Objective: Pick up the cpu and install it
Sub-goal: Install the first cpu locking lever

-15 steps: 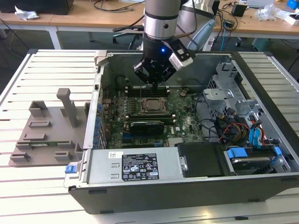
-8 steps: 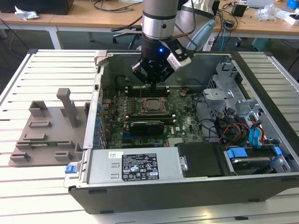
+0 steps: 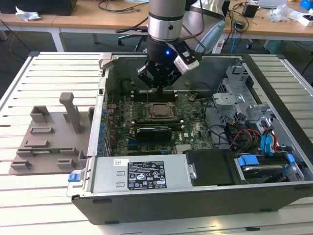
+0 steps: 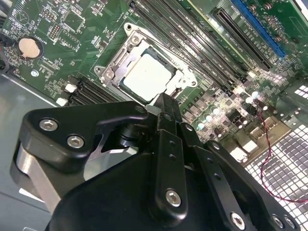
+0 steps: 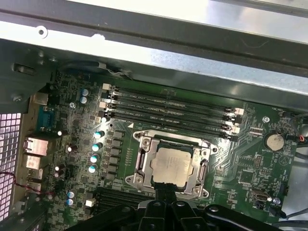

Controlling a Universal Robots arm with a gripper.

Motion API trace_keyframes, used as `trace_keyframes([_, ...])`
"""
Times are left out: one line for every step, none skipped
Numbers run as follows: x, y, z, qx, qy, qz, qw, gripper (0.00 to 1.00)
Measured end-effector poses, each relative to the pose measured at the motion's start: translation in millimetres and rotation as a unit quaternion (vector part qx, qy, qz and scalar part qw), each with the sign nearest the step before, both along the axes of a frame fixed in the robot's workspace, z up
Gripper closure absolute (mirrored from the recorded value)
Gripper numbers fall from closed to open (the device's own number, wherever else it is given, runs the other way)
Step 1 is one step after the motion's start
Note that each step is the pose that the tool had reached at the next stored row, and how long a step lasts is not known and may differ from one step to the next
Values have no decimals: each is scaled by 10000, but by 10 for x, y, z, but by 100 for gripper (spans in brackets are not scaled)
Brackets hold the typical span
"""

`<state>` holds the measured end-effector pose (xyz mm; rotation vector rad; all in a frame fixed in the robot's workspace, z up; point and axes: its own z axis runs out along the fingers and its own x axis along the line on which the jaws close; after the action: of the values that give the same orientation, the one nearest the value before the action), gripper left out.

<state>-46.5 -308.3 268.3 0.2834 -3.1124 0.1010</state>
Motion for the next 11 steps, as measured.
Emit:
trace_keyframes([-3,0,0,0,0,-1,10000,89])
trace_keyframes([-10,0,0,0,0,0,10000,89])
trace_keyframes([-21,0,0,0,0,0,10000,89])
trace_keyframes([-33,0,0,0,0,0,10000,89])
trace_keyframes([-47,0,0,0,0,0,10000,89])
trace_keyframes([-58,0,0,0,0,0,10000,89])
trace_keyframes([-71,0,0,0,0,0,10000,89])
trace_keyframes([-80,0,-1,0,0,0,10000,89])
trace_keyframes([-89,0,-1,0,0,0,10000,89])
trace_keyframes([-99,0,-1,0,0,0,10000,89])
trace_keyframes([-113,0,-1,0,0,0,10000,89])
